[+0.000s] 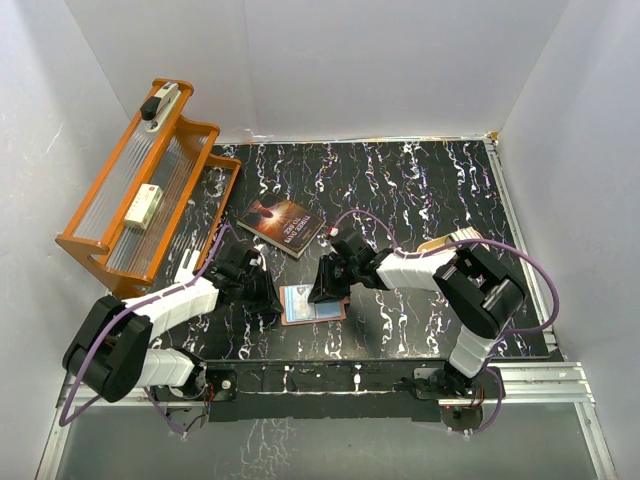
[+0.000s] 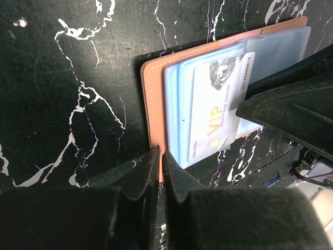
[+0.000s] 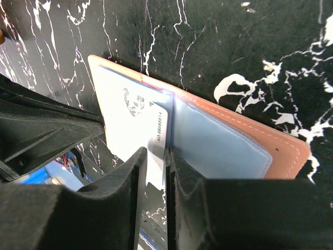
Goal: Put the credit cards into the card holder
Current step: Insert the credit card into the card holder, then pick up the credit card from the storage box.
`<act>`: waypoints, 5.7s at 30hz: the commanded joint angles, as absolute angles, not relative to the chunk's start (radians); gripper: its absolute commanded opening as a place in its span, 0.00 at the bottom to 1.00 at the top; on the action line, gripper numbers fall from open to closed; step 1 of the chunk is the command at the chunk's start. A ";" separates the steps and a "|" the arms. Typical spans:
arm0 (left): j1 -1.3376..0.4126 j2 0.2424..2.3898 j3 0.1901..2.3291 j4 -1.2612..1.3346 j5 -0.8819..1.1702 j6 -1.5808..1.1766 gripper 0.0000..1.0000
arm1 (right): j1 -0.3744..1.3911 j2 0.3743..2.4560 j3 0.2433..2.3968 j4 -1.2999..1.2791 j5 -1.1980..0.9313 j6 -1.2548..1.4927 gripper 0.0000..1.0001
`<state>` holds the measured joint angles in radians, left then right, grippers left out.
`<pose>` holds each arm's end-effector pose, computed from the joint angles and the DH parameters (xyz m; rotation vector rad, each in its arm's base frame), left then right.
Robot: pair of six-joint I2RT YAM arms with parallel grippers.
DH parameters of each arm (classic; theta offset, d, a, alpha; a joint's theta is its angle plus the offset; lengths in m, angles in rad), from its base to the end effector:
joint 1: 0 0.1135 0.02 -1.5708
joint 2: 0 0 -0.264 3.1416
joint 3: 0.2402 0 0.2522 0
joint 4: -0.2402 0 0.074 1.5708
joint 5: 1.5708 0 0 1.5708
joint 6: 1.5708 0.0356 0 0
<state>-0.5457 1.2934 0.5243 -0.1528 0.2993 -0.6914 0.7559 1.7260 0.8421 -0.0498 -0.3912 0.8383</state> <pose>0.1918 -0.1287 0.1541 -0.0590 2.6586 -0.8442 0.2280 0.2336 0.1370 -0.0670 2.7871 1.0415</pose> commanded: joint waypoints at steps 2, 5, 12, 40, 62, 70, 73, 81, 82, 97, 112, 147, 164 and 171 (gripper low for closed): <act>-0.548 1.302 0.535 -0.136 0.317 -0.681 0.05 | 0.781 1.735 0.888 -0.019 -0.384 0.839 0.15; -0.549 1.309 0.535 -0.126 0.320 -0.683 0.05 | 0.789 1.761 0.887 -0.001 -0.391 0.847 0.14; -0.549 1.316 0.534 -0.115 0.324 -0.684 0.05 | 0.799 1.768 0.890 0.004 -0.378 0.842 0.17; -0.548 1.315 0.539 -0.115 0.327 -0.683 0.05 | 0.805 1.720 0.920 -0.079 -0.342 0.805 0.09; -0.549 1.346 0.537 -0.089 0.344 -0.683 0.05 | 0.812 1.623 0.945 -0.260 -0.115 0.768 0.01; -0.549 1.346 0.550 -0.093 0.350 -0.681 0.05 | 0.846 1.680 0.964 -0.264 -0.089 0.777 0.00; -0.549 1.353 0.554 -0.092 0.350 -0.680 0.05 | 0.861 1.698 0.973 -0.253 -0.089 0.779 0.00; -0.549 1.359 0.555 -0.077 0.358 -0.686 0.05 | 0.893 1.734 1.019 -0.247 -0.102 0.782 0.00; -0.549 1.358 0.556 -0.077 0.356 -0.686 0.05 | 0.897 1.735 1.022 -0.250 -0.100 0.782 0.00; -0.548 1.254 0.611 -0.165 0.294 -0.668 0.31 | 0.888 1.655 1.133 -0.497 0.120 0.600 0.22; -0.547 1.105 0.791 -0.328 0.259 -0.581 0.98 | 0.600 1.540 1.230 -0.718 0.451 0.253 0.45; -0.548 1.031 0.743 -0.417 0.319 -0.394 0.99 | 0.164 1.821 1.282 -0.769 0.709 -0.084 0.50; -0.548 1.042 0.748 -0.422 0.300 -0.388 0.99 | 0.138 1.814 1.221 -0.652 0.748 -0.113 0.42; -0.548 1.046 0.746 -0.423 0.303 -0.392 0.99 | 0.137 1.795 1.225 -0.640 0.772 -0.111 0.37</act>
<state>-0.5457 1.0534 0.7509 -0.4026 0.2993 -0.4007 0.1478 1.8370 1.2148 -0.6945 0.7109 -0.1032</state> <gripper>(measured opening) 0.984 0.384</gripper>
